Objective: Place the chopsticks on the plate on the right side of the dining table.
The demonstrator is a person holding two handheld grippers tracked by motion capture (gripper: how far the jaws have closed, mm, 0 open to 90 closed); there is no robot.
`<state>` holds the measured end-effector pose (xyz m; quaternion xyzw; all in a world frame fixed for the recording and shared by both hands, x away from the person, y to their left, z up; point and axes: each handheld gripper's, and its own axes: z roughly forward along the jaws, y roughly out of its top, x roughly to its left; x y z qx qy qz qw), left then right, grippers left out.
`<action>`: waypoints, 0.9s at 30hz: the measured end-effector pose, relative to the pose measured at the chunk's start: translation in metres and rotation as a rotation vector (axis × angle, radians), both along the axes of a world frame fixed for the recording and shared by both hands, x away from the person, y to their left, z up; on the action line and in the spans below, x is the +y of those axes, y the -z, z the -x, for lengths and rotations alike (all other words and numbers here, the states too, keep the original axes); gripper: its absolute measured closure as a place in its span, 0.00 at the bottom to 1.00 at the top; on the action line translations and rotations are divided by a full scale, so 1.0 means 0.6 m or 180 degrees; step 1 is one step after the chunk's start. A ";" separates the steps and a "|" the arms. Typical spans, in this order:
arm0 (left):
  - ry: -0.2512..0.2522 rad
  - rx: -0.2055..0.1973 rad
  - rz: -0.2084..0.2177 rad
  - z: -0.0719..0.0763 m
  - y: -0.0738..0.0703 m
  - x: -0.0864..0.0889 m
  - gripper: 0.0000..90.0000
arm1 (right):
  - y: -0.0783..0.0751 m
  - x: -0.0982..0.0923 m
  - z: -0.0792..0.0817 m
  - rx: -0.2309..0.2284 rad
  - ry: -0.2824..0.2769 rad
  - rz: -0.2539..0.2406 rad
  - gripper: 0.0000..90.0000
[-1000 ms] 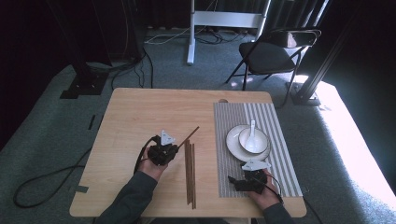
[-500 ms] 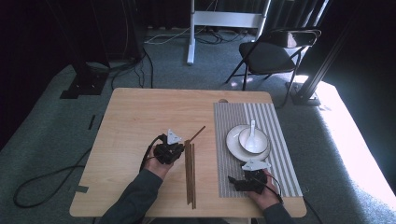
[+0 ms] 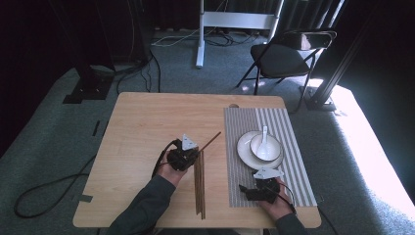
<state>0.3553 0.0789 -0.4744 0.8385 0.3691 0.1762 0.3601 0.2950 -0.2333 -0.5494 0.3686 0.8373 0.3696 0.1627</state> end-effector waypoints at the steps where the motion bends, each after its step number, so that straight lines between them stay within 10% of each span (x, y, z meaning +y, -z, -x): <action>1: 0.0000 -0.0001 -0.0009 0.000 -0.001 -0.001 0.95 | 0.000 0.000 0.000 0.0003 0.0001 0.0001 0.24; 27: 0.0139 -0.0029 -0.0007 -0.015 -0.005 -0.043 0.95 | 0.000 0.000 0.001 0.0005 0.0010 0.0002 0.24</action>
